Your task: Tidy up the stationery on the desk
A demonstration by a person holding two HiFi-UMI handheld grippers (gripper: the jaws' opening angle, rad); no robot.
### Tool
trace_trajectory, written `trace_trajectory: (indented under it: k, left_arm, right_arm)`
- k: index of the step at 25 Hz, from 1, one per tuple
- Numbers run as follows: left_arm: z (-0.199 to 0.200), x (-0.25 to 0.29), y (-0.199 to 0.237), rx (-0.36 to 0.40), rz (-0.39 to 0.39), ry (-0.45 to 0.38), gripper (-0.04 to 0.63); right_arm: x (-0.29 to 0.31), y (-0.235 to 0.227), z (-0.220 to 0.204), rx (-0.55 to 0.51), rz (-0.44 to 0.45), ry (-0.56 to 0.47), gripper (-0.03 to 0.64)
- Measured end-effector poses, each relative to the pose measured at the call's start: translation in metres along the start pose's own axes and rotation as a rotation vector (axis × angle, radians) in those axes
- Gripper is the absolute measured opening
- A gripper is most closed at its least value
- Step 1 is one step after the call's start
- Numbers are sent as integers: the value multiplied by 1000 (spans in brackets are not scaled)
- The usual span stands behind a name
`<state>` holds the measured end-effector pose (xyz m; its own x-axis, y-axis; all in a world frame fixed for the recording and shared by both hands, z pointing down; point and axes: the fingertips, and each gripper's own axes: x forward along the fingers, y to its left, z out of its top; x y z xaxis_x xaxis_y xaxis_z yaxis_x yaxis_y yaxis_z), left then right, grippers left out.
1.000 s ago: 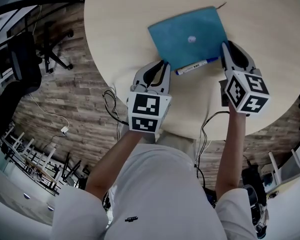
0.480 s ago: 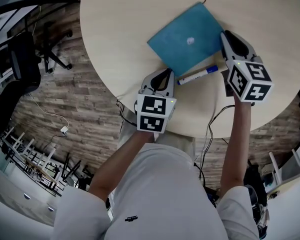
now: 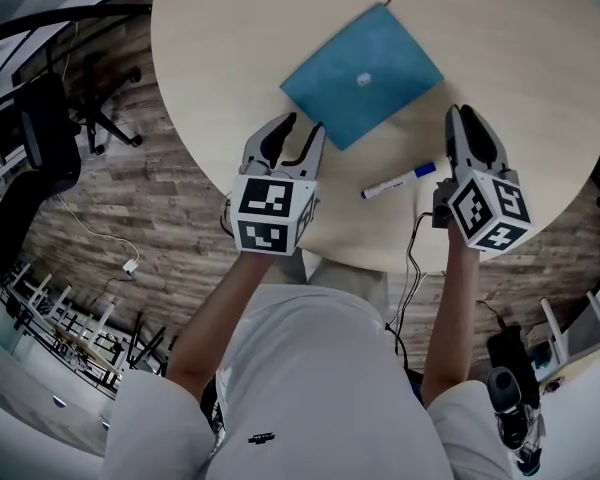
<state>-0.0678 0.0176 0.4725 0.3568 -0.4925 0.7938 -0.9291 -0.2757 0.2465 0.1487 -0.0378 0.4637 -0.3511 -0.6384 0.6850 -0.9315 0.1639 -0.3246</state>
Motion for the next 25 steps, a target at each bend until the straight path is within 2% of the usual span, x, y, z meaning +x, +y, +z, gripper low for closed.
trace_trajectory:
  k: [4,8,10,15,19,22,25]
  left_arm:
    - [16,7,7,27,6,-21,163]
    - [28,14,7,51,4,-37,164]
    - [32,17,5,62,-2,-40,164]
    - [37,17,0,91,-9,-40,164]
    - [39,17,4,108,-5,-38,170]
    - [51,17,14,96,10,-77,172]
    - [57,24,19,95,-14,-75,192]
  right_arm:
    - [-33,-11,-16,61,-120,-95,75]
    - [-60,-10,-25,-38,-198,-253,75]
    - [-63,-6,-26,-90,-198,-303,75]
    - [-59,-5,-20,-60,-183,-334,75]
    - [-57,-3,-19,-64,-173,-322,75]
    - [-53,0,-22,-57,-146,-303,75]
    - [-48,8,-25,-57,-106,-279,75]
